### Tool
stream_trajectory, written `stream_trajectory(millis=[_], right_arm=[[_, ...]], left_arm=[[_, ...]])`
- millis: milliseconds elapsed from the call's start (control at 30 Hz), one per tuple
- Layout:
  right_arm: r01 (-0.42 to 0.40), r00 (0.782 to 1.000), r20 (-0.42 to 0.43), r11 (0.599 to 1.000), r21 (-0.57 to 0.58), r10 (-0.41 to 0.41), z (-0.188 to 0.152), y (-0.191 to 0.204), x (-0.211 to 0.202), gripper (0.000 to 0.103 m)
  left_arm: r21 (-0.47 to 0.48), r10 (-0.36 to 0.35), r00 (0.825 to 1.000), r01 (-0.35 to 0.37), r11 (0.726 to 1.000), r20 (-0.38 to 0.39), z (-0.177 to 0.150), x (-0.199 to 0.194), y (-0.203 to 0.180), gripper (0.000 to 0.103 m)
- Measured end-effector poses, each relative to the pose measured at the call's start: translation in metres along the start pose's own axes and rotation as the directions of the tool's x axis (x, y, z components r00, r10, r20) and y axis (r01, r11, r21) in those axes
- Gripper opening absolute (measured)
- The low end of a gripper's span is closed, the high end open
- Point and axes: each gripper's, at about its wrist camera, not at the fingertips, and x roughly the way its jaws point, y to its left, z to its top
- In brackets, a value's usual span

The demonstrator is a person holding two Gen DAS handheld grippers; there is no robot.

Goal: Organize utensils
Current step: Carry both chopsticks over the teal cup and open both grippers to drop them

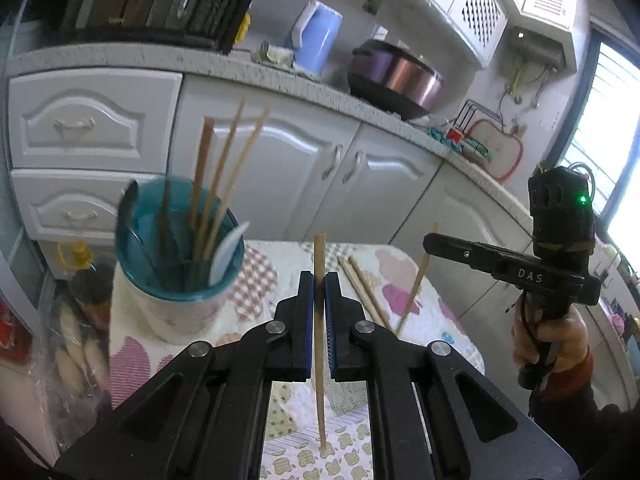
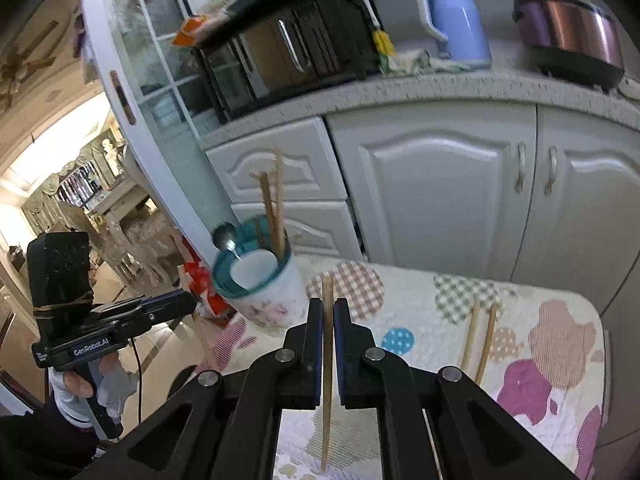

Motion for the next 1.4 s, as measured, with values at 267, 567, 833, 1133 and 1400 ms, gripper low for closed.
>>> stream_trajectory(millis=[267, 567, 833, 1133, 1400], right_arm=[[-0.007, 0.998, 0.06, 0.999, -0.049, 0.01, 0.029, 0.024, -0.021, 0.005], [0.006, 0.989, 0.147, 0.987, -0.16, 0.018, 0.088, 0.063, -0.045, 0.005], [0.013, 0.976, 0.213, 0.975, -0.223, 0.035, 0.151, 0.097, -0.048, 0.005], [-0.016, 0.985, 0.165, 0.975, -0.223, 0.054, 0.174, 0.112, 0.025, 0.005], [-0.041, 0.997, 0.057, 0.989, -0.145, 0.05, 0.146, 0.089, 0.101, 0.005]], left_arm=[[0.015, 0.014, 0.998, -0.015, 1.0, 0.058, 0.023, -0.026, 0.0, 0.004], [0.039, 0.06, 0.98, -0.068, 0.997, 0.19, 0.078, -0.074, 0.003, 0.004], [0.012, 0.211, 0.937, -0.223, 0.975, 0.278, 0.12, -0.089, 0.035, 0.004], [-0.011, 0.338, 0.904, -0.348, 0.938, 0.261, 0.118, -0.052, 0.072, 0.004], [0.006, 0.378, 0.904, -0.387, 0.922, 0.2, 0.1, -0.023, 0.085, 0.004]])
